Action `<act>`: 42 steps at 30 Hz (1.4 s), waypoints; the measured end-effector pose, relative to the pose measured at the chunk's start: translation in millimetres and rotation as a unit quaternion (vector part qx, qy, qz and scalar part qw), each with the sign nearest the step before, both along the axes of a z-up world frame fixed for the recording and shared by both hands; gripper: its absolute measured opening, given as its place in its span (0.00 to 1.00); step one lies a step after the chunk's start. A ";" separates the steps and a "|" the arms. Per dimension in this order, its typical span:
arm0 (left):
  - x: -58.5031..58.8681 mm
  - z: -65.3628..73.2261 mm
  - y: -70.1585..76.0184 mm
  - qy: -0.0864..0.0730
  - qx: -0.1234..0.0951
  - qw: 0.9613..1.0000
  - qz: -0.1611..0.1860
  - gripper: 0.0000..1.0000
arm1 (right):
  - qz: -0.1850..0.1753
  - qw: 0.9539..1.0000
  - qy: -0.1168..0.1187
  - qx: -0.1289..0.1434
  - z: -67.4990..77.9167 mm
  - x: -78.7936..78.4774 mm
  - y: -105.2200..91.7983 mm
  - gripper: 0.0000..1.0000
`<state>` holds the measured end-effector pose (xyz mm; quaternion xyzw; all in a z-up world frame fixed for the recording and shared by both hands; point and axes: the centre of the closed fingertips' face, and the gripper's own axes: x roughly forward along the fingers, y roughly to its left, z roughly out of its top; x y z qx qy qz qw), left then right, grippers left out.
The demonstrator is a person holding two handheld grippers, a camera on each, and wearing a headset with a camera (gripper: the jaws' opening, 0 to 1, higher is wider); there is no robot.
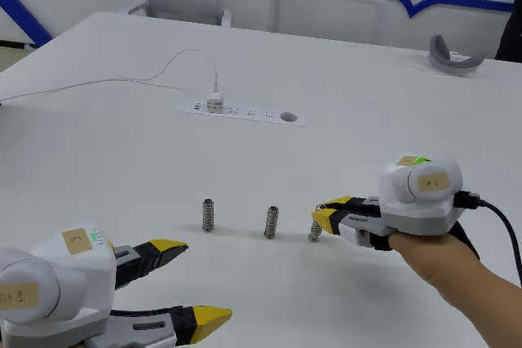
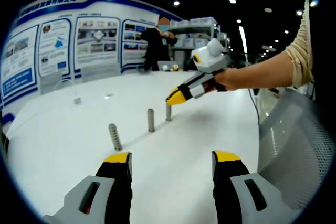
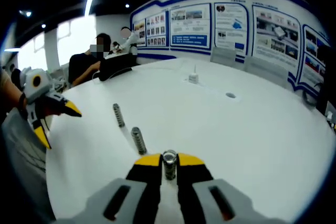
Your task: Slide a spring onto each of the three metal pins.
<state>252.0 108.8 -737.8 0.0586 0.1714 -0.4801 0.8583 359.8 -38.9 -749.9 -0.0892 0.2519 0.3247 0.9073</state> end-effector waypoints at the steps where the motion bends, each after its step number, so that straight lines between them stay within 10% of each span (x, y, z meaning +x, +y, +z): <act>1: 0.0 -0.1 0.1 0.000 0.000 1.000 0.000 0.63 | -0.001 1.000 0.000 -0.001 -1.2 0.5 -0.3 0.12; 42: 6.0 -0.3 6.9 -0.003 0.000 1.000 0.012 0.64 | 0.001 1.000 0.005 -0.018 -6.3 -21.2 -15.0 0.21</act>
